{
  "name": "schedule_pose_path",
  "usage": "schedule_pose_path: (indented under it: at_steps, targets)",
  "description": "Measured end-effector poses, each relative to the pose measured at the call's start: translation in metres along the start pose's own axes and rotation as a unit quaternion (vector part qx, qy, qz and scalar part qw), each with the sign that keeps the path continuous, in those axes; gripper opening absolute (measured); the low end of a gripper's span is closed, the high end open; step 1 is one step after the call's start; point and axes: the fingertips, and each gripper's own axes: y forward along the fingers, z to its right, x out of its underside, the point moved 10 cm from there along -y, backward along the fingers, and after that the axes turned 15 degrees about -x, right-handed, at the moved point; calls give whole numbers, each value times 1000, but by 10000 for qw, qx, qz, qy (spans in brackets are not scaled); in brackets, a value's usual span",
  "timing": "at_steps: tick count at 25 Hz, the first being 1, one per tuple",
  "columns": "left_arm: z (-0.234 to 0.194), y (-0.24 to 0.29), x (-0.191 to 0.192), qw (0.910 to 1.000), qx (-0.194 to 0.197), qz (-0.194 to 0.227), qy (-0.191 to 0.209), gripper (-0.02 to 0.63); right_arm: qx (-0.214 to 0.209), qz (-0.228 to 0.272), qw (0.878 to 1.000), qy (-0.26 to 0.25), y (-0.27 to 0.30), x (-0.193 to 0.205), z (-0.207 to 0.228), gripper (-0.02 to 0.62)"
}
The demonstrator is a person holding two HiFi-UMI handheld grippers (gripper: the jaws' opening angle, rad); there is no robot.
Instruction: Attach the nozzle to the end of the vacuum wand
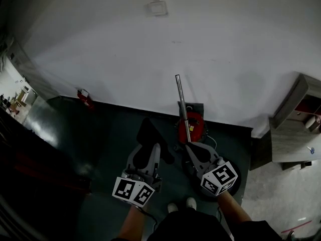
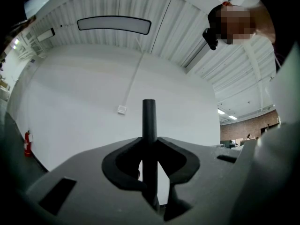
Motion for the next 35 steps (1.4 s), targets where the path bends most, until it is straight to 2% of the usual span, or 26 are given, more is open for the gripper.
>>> schedule_pose_path:
  at_steps: [6,16,23,35]
  targets:
    - [-8,14,-2,10000,-30,25,17,89,-40,-62,10000,33,10,5,12,17]
    - [-50,48,-2,10000,-16,59,-24,89,82,-90,9999,49,51,17,33,17]
    - [-94,88,-3,9999,153,41,-59,89,270,-113,9996,56,99,24,59,17]
    - [-159,155,-10,9973,719,-113,-108,89,836,-130,9964,59,166,29,85,17]
